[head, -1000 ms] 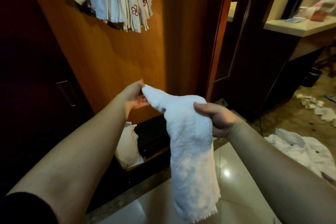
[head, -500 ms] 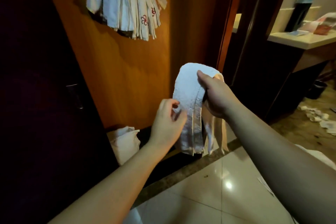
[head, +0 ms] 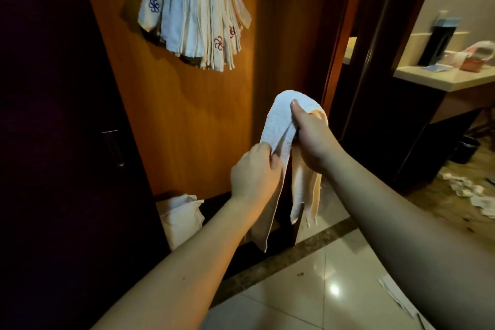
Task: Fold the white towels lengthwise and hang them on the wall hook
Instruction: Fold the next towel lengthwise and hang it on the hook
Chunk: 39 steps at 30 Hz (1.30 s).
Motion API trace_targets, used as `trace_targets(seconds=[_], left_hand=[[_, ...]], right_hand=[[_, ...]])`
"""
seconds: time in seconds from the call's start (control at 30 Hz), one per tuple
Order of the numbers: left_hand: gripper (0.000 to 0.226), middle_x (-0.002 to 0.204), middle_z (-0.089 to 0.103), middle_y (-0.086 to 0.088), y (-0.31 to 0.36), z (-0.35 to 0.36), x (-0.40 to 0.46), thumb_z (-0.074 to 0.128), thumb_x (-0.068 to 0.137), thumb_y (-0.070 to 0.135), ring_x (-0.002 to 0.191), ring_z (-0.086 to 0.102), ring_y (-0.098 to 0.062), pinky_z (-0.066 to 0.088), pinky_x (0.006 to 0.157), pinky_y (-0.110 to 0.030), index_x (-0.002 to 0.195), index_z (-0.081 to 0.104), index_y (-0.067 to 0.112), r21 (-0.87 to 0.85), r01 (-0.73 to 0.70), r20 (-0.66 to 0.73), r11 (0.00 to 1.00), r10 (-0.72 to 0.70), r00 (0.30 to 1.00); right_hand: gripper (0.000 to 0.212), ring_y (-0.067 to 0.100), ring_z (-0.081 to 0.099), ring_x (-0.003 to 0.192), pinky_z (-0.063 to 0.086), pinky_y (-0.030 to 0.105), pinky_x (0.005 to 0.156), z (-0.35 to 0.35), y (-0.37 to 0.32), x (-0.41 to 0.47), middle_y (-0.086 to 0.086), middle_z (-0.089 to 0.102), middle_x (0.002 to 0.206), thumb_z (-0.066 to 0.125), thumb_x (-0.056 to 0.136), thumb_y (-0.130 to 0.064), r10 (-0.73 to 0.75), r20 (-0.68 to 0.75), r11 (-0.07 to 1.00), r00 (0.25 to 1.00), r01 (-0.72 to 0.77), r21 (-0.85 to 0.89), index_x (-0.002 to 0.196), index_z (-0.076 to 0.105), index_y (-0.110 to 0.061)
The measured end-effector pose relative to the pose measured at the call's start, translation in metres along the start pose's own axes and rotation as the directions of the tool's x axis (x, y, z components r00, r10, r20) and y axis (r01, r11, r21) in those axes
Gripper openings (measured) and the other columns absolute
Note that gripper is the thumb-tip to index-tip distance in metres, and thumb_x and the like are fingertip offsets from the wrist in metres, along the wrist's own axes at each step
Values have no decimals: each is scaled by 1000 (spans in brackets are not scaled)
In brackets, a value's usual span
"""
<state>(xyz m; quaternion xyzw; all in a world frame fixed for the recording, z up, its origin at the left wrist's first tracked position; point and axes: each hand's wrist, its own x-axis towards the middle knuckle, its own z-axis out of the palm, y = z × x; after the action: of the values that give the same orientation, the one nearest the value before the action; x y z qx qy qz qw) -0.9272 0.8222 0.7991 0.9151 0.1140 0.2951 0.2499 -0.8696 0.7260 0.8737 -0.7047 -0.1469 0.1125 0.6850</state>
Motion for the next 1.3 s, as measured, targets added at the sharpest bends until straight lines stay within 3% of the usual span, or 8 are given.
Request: trace_targets(seconds=[0.17,0.27,0.37,0.53,0.7,0.9,1.07,1.3], left_hand=[[24,83,58,9,-6,5,-19,46,101,33,75,52,-5,37,53,-16,89,61,20,-84,-148,-197,985,129,972],[32,88,62,6,-1,19,-32,42,100,40,81,55,-8,46,54,-21,92,65,20,-14,-240,-170,971,234,957],[22,102,55,10,2,27,-34,60,94,42,90,55,-6,55,66,-24,106,58,23,-187,-62,-55,980,52,997],[45,112,55,4,6,32,-26,67,89,42,96,59,-13,58,74,-35,120,42,22,-212,131,52,968,-123,991],[45,124,60,0,-29,35,-14,60,97,24,96,66,-18,61,73,-35,139,45,22,-80,207,74,975,-201,977],[23,114,58,0,-85,26,0,62,95,31,106,54,-18,50,90,-33,114,60,18,229,128,16,965,-136,991],[21,112,60,-2,-115,16,-3,64,94,16,97,63,-22,55,75,-36,113,55,16,71,259,0,963,-260,966],[18,102,62,5,-136,-25,-2,65,88,13,84,59,-12,49,65,-30,105,66,21,-84,308,-25,947,-311,950]], right_hand=[[89,22,60,121,43,46,110,-1,2,0,8,63,131,37,81,-78,-26,-25,992,999,22,-124,137,53,-10],[106,21,60,119,46,46,107,3,8,1,5,64,129,37,60,-89,-54,-10,981,999,51,-188,133,58,-15],[113,23,57,125,42,47,110,8,13,0,7,60,136,33,58,-93,-46,-3,968,999,44,-247,138,54,-16],[70,17,54,117,38,32,106,7,4,-8,2,57,128,32,100,-61,-108,-25,930,994,92,-356,136,55,-6],[47,15,53,102,31,21,88,-16,4,0,0,56,104,38,104,-47,-230,-207,919,951,142,-367,115,64,-10],[48,15,51,97,31,21,81,-41,16,7,0,60,100,42,103,-43,-214,-404,930,889,59,-364,120,64,-4],[40,15,59,98,40,23,81,-45,20,10,4,67,115,51,98,-34,-210,-478,953,853,69,-295,124,64,-7],[27,13,61,75,44,26,61,-62,23,19,-5,65,80,52,89,-41,-136,-609,975,781,-3,-221,90,64,-16]])
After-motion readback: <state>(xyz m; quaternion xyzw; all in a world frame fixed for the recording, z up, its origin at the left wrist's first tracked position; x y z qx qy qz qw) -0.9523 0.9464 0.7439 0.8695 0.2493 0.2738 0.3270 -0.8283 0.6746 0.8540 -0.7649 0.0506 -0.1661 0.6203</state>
